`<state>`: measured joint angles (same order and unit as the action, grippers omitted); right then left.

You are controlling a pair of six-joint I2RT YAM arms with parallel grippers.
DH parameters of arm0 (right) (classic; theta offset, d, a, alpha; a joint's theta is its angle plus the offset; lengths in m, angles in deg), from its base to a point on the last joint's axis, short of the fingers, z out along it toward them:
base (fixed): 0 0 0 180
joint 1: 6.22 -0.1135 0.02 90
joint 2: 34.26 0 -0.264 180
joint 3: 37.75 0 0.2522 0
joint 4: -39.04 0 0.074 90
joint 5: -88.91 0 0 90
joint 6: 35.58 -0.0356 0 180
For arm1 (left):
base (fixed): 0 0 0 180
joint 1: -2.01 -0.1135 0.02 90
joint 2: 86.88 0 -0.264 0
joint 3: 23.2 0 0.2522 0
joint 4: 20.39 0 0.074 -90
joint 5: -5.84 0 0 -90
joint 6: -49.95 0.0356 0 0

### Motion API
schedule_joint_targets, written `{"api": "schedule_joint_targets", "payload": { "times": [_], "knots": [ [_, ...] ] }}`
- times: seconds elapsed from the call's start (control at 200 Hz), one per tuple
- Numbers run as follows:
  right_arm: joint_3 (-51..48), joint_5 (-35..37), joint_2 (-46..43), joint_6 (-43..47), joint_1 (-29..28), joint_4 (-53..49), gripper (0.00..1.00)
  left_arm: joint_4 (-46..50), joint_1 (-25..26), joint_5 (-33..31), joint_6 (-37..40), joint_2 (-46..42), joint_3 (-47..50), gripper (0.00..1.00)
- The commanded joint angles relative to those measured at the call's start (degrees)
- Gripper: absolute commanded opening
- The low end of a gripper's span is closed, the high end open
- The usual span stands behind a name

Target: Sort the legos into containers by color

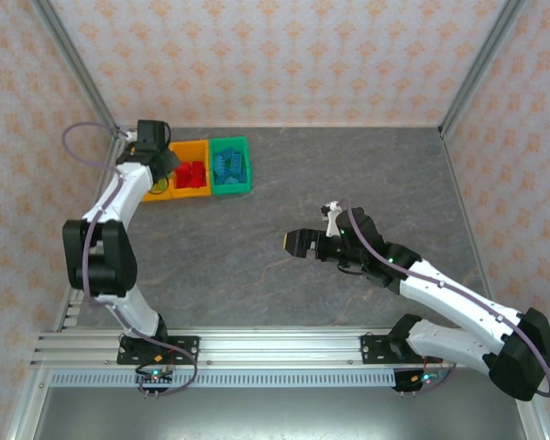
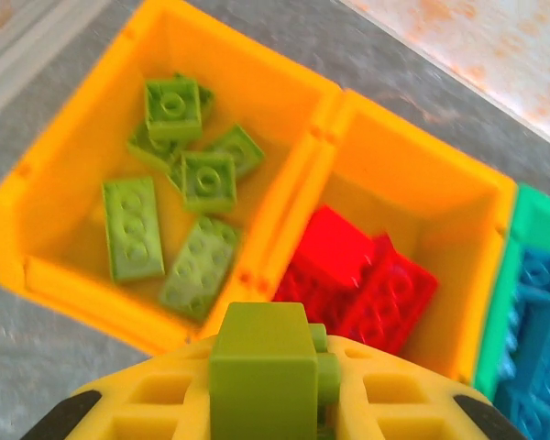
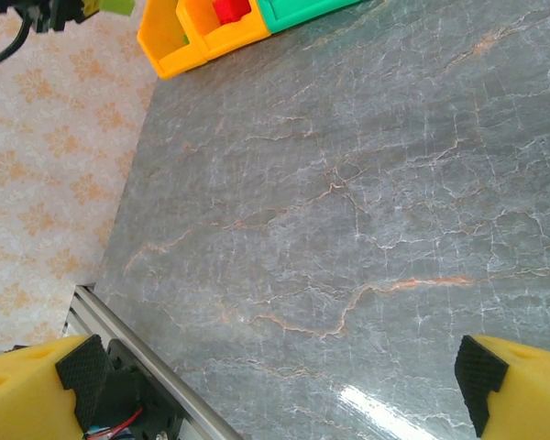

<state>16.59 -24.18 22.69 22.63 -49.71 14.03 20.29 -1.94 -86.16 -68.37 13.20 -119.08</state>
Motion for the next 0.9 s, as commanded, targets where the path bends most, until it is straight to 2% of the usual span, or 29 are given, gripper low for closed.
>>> {"api": "schedule_joint_targets", "payload": {
  "times": [0.0,0.06,0.21,0.28,0.36,0.4,0.505,0.621,0.761,0.896],
  "knots": [
    [1.38,2.36,0.18,1.43,-0.37,-0.46,0.99,4.95,-2.66,-0.61,2.39,6.14,-7.33,0.13],
    [1.82,3.27,0.19,1.69,-0.37,-0.92,0.99,5.94,-3.74,-0.51,2.61,8.61,-10.28,0.18],
    [2.15,4.03,0.0,1.66,-0.36,-1.28,0.99,8.08,-4.89,0.02,4.63,13.01,-14.98,0.38],
    [2.16,4.23,0.0,1.7,-0.37,-1.56,0.99,8.87,-5.21,-0.21,4.85,12.76,-15.26,0.43],
    [2.23,5.36,0.01,1.58,-0.37,-2.13,0.99,7.79,-5.27,0.52,4.63,10.45,-13.53,0.52],
    [2.31,6.24,0.0,1.64,-0.37,-2.49,0.99,6.99,-5.28,1.5,4.23,9.71,-12.25,0.53],
    [2.73,12.41,-0.41,1.25,-0.29,-4.84,0.99,5.32,-4.66,4.19,2.86,2.02,-7.49,0.52],
    [3.45,24.62,-0.52,1.41,0.76,-9.29,0.99,1.45,-1.6,5.66,1.99,-9.25,1.69,0.51],
    [1.79,36.06,-1.65,4.72,5.92,-9.2,0.99,-1.27,7.44,1.26,3.46,-24.79,13.02,0.51],
    [-0.25,45.48,-2.16,9.66,15.95,-7.1,1.0,-5.36,17.25,-5.44,6.06,-38.44,25.27,0.53]
  ]
}}
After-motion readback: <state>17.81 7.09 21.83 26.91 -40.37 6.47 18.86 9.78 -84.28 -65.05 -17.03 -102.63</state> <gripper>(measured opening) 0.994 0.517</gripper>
